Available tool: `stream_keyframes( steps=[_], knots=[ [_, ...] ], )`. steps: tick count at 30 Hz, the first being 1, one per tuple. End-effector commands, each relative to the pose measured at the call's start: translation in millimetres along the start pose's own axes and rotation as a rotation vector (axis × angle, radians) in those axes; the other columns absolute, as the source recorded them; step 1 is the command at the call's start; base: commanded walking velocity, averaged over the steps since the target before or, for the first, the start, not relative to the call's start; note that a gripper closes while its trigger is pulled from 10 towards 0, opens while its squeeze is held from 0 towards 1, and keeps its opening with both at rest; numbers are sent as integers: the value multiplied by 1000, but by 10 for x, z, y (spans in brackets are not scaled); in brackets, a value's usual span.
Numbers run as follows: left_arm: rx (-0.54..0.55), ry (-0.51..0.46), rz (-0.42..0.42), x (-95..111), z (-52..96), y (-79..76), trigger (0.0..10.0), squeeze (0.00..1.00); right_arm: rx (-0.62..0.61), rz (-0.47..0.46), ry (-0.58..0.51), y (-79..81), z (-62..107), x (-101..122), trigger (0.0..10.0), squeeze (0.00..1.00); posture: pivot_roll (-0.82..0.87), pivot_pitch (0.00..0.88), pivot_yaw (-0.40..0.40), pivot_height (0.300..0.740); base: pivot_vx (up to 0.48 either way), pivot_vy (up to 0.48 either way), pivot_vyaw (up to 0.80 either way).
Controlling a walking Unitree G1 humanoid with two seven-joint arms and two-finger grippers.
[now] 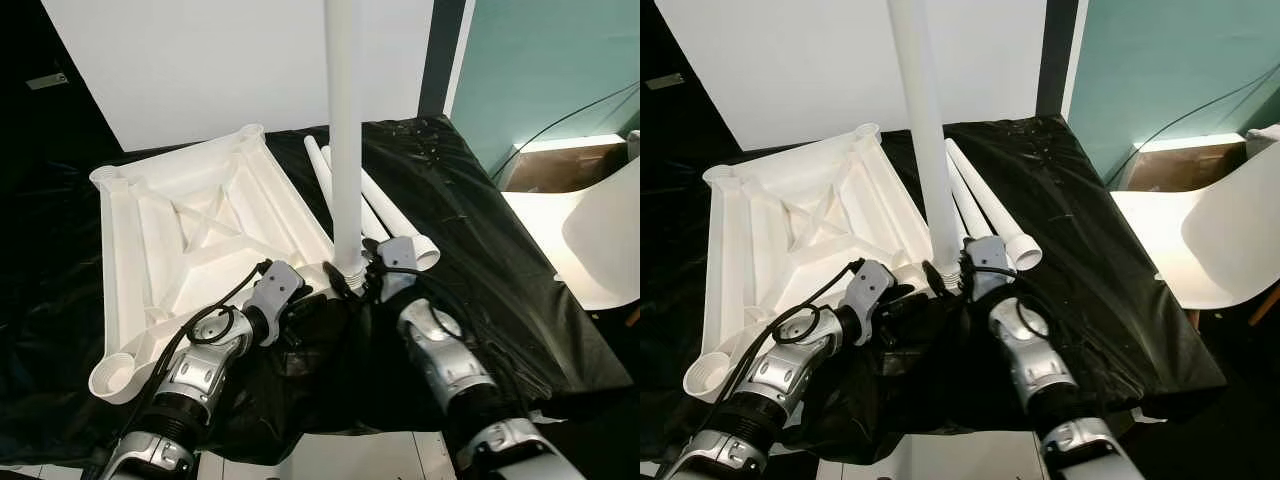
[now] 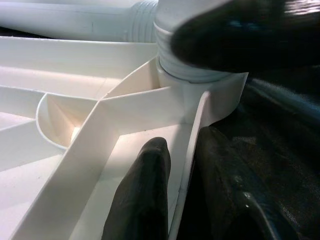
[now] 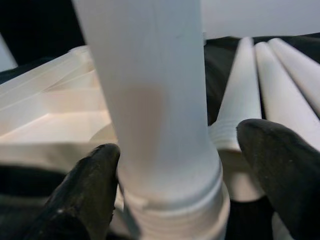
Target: Building children table
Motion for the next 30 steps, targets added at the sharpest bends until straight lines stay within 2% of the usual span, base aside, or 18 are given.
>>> stream_keyframes(
  steps=[1, 4, 10, 13, 14, 16, 17, 30],
  knots=[
    [-69, 90, 29, -248, -5, -158, 10000, 0, 55, -2, -14, 52, -26, 54, 10000, 0, -43, 0, 55, 740, 0, 0, 0],
    [-72, 91, 27, -250, -16, -165, 10000, 0, 129, 52, -5, -19, -18, 100, 10000, 0, -46, 0, 57, 740, 0, 0, 0],
    [-73, 93, 23, -251, -24, -164, 10000, 0, 200, 77, -4, -141, -53, 211, 10000, 0, -42, 0, 56, 740, 0, 0, 0],
    [-72, 93, 21, -250, -20, -160, 10000, 0, 225, 91, 1, -146, -70, 232, 10000, 0, -40, 0, 56, 740, 0, 0, 0],
    [-71, 93, 21, -252, -17, -158, 10000, 0, 245, 97, 9, -136, -76, 229, 6902, 0, -39, 0, 56, 740, 0, 0, 0],
    [-71, 94, 20, -253, -14, -157, 10000, 0, 259, 100, 14, -129, -78, 226, 6902, 0, -39, 0, 56, 740, 0, 0, 0],
    [-70, 94, 20, -255, -10, -155, 10000, 0, 289, 101, 28, -115, -75, 211, 0, 0, -38, 0, 55, 740, 0, 0, 0],
    [-70, 91, 18, -246, -16, -153, 10000, 0, 302, 109, 66, -191, -61, 151, 0, 0, -42, 0, 57, 740, 0, 0, 0]
  ],
)
Point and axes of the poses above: a point about 5 cm out from each wrist's last joint towards the gripper, its own z axis pointing back from the gripper into the wrist, its own x axis along the axis of the wrist's last joint, y = z × x, the point moved 5 cm from there along -z, pointing out of the wrist towards the gripper, and after that the axes turned 2 degrees about -z, right-handed, at the moved point
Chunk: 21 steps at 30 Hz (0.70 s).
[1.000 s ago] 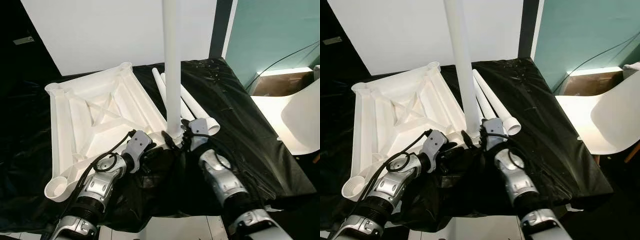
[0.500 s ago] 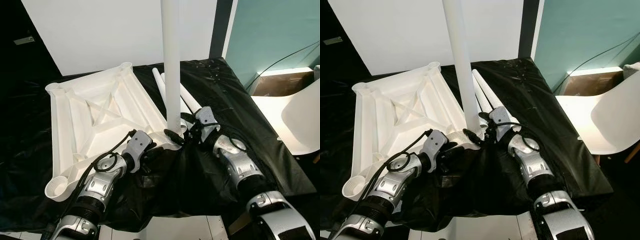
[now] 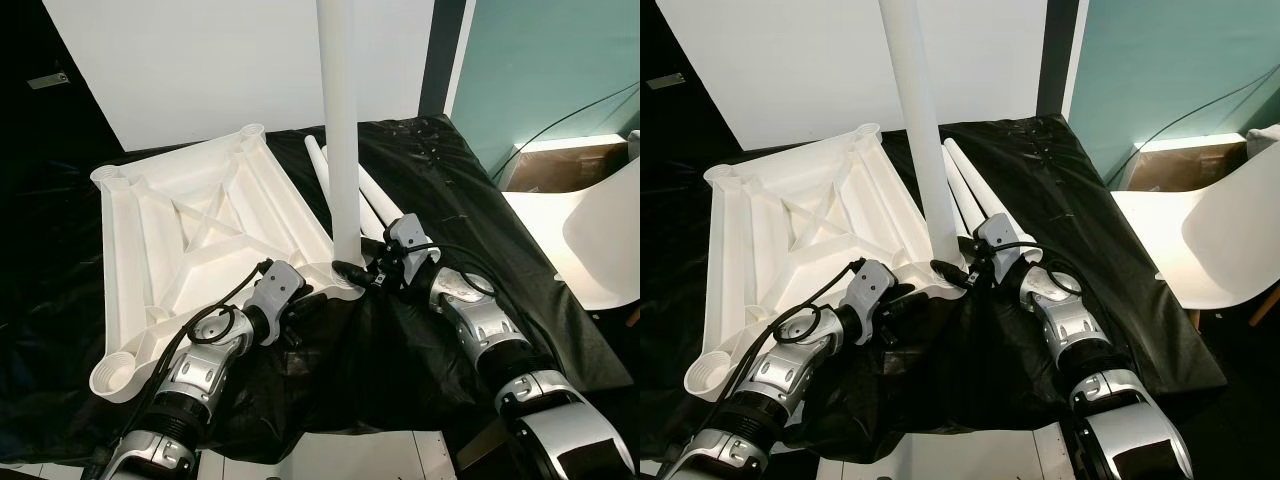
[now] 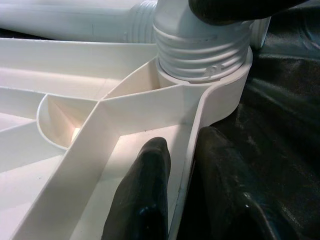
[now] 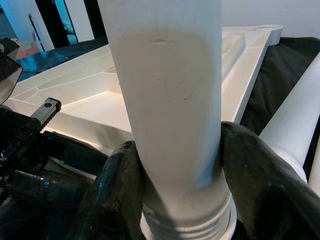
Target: Building children table
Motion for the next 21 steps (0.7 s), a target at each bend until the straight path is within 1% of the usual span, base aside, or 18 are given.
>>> stream_keyframes(
  steps=[1, 3, 4, 5, 6, 7, 8, 11, 12, 13, 14, 16, 17, 18, 19, 20, 21],
  knots=[
    [-69, 95, 27, -252, -2, -153, 10000, 0, 4, 19, 15, -20, 8, -14, 0, 0, -42, 0, 57, 740, 0, 0, 0],
    [-70, 93, 27, -247, -8, -159, 10000, 0, -45, -21, 23, -22, 28, -83, 0, 0, -38, 0, 51, 740, 0, 0, 0],
    [-69, 93, 26, -246, -9, -161, 10000, 0, -101, -37, 2, -20, 33, -90, 0, 0, -34, 0, 46, 740, 0, 0, 0],
    [-69, 93, 26, -246, -9, -161, 10000, 0, -101, -37, 2, -20, 33, -90, 0, 0, -34, 0, 46, 740, 0, 0, 0],
    [-67, 93, 26, -246, -9, -160, 10000, 0, -172, -49, -37, -16, 45, -75, 0, 0, -33, 0, 45, 740, 0, 0, 0],
    [-67, 93, 26, -246, -9, -160, 10000, 0, -172, -49, -37, -16, 45, -75, 0, 0, -33, 0, 45, 740, 0, 0, 0],
    [-63, 92, 27, -247, -5, -157, 10000, 0, -283, -68, -83, -5, 81, -79, 0, 0, -28, 0, 41, 740, 0, 0, 0],
    [-61, 92, 28, -248, -2, -155, 10000, 0, -320, -76, -90, 4, 97, -94, 0, 0, -28, 0, 41, 740, 0, 0, 0],
    [-59, 93, 29, -251, 4, -155, 10000, 0, -382, -91, -90, 29, 126, -148, 0, 0, -23, 0, 38, 740, 0, 0, 0],
    [-59, 93, 29, -251, 4, -155, 10000, 0, -382, -91, -90, 29, 126, -148, 0, 0, -23, 0, 38, 740, 0, 0, 0],
    [-59, 93, 29, -255, 10, -159, 10000, 0, -442, -110, -87, 76, 155, -205, 0, 0, -17, 0, 36, 740, 0, 0, 0],
    [-59, 93, 29, -255, 10, -159, 10000, 0, -442, -110, -87, 76, 155, -205, 0, 0, -17, 0, 36, 740, 0, 0, 0],
    [-58, 93, 30, -259, 17, -162, 10000, 0, -491, -123, -84, 102, 175, -242, 0, 0, -16, 0, 36, 740, 0, 0, 0],
    [-59, 95, 30, -267, 23, -167, 10000, 0, -538, -133, -76, 86, 191, -271, 0, 0, -17, 0, 35, 740, 0, 0, 0],
    [-59, 95, 30, -267, 23, -167, 10000, 0, -538, -133, -76, 86, 191, -271, 0, 0, -17, 0, 35, 740, 0, 0, 0],
    [-61, 98, 30, -271, 25, -172, 10000, 0, -551, -125, -62, 81, 183, -283, 4863, 0, -17, 0, 35, 740, 0, 0, 0],
    [-61, 98, 30, -271, 25, -172, 10000, 0, -551, -125, -62, 81, 183, -283, 4863, 0, -17, 0, 35, 740, 0, 0, 0]
  ],
)
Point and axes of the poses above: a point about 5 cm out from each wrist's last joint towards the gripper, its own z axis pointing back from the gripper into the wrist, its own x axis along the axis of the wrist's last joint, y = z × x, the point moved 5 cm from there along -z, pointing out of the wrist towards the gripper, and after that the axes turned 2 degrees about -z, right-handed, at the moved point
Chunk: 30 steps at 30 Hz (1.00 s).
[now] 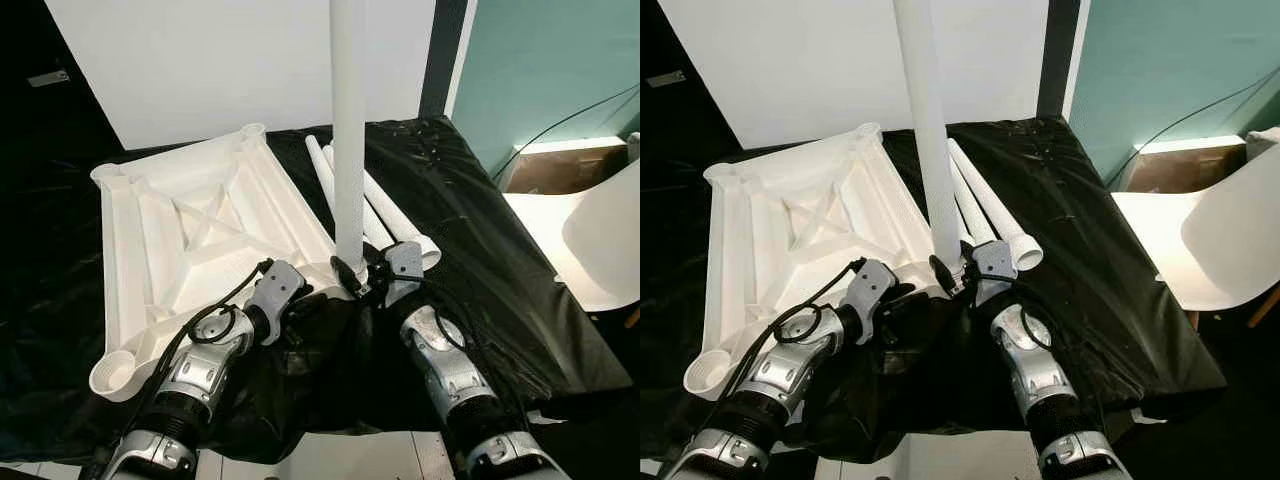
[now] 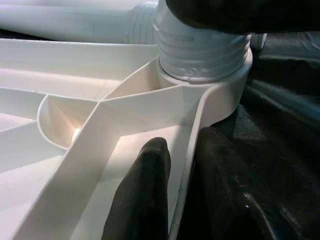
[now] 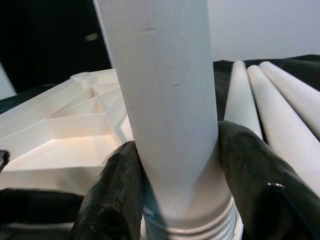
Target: Building children table
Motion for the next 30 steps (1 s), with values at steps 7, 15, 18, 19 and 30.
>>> stream_keyframes(
  steps=[7, 15, 18, 19, 30],
  knots=[
    [-75, 99, 28, -280, 7, -203, 10000, 0, 1, 45, 81, -107, 72, -137, 10000, 1000, -20, 0, 31, 740, 0, 0, 0],
    [-89, 106, 27, -309, -1, -257, 10000, 0, 120, 115, 48, -211, -12, 29, 10000, 0, -25, 0, 25, 740, 0, 0, 0],
    [-92, 105, 27, -308, -12, -276, 10000, 0, 196, 173, 36, -217, -62, 108, 10000, 0, -20, 0, 22, 740, 0, 0, 0],
    [-92, 105, 27, -308, -12, -276, 10000, 0, 196, 173, 36, -217, -62, 108, 10000, 0, -20, 0, 22, 740, 0, 0, 0],
    [-83, 104, 26, -309, 12, -256, 10000, 0, 238, 136, 78, -228, -157, 89, 0, 0, -5, 0, 24, 740, 0, 0, 0]
  ],
)
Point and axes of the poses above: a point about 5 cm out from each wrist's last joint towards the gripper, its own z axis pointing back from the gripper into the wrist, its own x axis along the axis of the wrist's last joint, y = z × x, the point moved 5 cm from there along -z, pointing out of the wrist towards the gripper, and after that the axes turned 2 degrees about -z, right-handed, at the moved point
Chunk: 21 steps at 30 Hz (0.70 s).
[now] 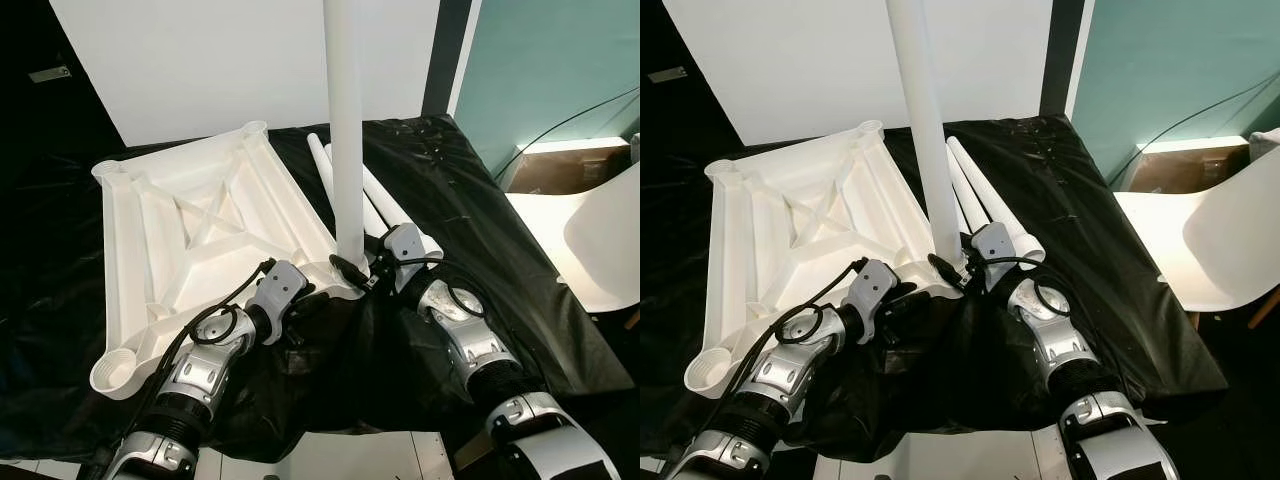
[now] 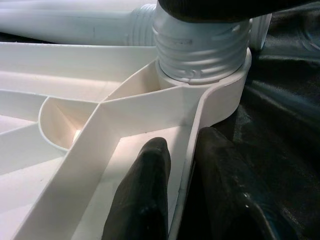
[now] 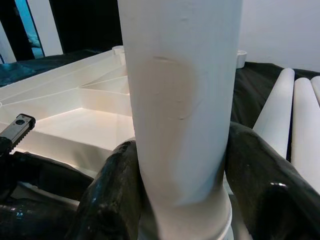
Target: Building children table
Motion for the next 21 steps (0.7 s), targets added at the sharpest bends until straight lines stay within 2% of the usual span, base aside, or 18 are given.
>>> stream_keyframes(
  steps=[1, 4, 5, 6, 7, 10, 12, 15, 19, 20, 21],
  knots=[
    [-86, 107, 43, -317, 15, -248, 10000, 0, -52, -14, 37, -139, 25, -48, 0, 0, -5, 0, 24, 740, 0, 0, 0],
    [-73, 110, 40, -326, 34, -223, 10000, 0, -168, -96, 72, -165, 84, -190, 0, 0, 4, 0, 16, 740, 0, 0, 0],
    [-73, 110, 40, -326, 34, -223, 10000, 0, -168, -96, 72, -165, 84, -190, 0, 0, 4, 0, 16, 740, 0, 0, 0],
    [-69, 109, 42, -326, 41, -215, 10000, 0, -243, -114, 76, -163, 120, -234, 0, 0, 4, 0, 21, 740, 0, 0, 0],
    [-67, 108, 43, -328, 49, -212, 10000, 0, -297, -116, 78, -158, 149, -264, 0, 0, 5, 0, 26, 740, 0, 0, 0],
    [-66, 108, 43, -331, 53, -212, 10000, 0, -348, -112, 72, -148, 182, -279, 0, 0, 4, 0, 27, 740, 0, 0, 0],
    [-68, 111, 38, -330, 53, -203, 10000, 0, -481, -90, 54, -239, 280, -272, 0, 0, -2, 0, 27, 740, 0, 0, 0],
    [-61, 114, 34, -324, 51, -157, 10000, 0, -551, -105, 58, -304, 328, -298, 0, 0, -4, 0, 30, 740, 0, 0, 0],
    [-58, 112, 34, -314, 52, -141, 10000, 0, -551, -109, 62, -304, 323, -309, 0, 0, -7, 0, 35, 740, 0, 0, 0],
    [-59, 111, 31, -308, 53, -134, 10000, 0, -525, -97, 64, -273, 296, -307, 6549, 0, -10, 0, 38, 740, 0, 0, 0],
    [-60, 111, 28, -303, 51, -129, 10000, 0, -468, -74, 61, -217, 249, -287, 10000, 0, -13, 0, 39, 740, 0, 0, 0]
  ],
)
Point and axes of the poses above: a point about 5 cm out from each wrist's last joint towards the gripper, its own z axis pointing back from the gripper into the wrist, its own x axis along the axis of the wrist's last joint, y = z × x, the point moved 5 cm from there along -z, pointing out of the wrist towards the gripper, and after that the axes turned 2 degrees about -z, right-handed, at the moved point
